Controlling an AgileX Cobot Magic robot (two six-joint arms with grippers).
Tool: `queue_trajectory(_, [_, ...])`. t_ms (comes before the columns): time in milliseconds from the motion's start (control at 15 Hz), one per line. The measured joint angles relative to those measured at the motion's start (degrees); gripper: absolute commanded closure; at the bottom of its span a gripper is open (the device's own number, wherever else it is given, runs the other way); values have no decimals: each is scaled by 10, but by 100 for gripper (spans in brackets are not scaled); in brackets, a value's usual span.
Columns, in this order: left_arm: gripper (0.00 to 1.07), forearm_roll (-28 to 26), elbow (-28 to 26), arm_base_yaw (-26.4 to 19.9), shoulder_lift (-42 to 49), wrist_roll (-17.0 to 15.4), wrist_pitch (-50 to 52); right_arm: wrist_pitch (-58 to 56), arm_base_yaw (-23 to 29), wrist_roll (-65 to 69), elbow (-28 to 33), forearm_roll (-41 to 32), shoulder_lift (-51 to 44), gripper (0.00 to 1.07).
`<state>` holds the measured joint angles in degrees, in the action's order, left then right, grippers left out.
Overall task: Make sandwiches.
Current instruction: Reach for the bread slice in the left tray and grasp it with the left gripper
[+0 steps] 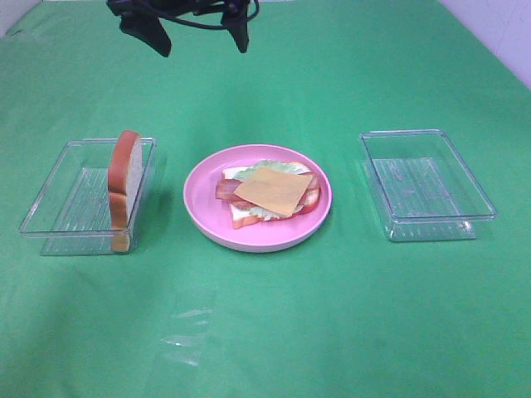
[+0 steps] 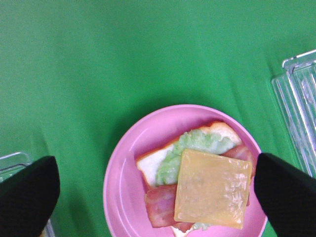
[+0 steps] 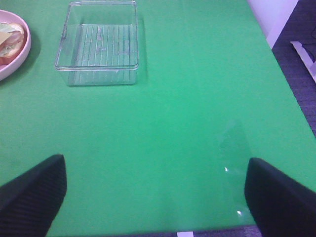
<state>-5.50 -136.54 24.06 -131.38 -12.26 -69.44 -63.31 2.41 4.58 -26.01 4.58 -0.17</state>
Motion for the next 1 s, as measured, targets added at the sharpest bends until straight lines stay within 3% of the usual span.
queue_trajectory(133, [5, 7, 59, -25, 48, -6, 1, 0, 0, 0, 0, 0, 0, 12])
queue_trajectory(267, [5, 9, 138, -47, 93, -36, 0, 0, 0, 0, 0, 0, 0, 12])
queue_trajectory(600, [5, -6, 309, -48, 139, -79, -3, 0, 0, 0, 0, 0, 0, 12])
queue_trajectory(800, [5, 26, 355, -48, 137, -96, -5, 0, 0, 0, 0, 0, 0, 12])
queue_trajectory(1000, [5, 55, 362, -48, 120, -144, -6, 0, 0, 0, 0, 0, 0, 12])
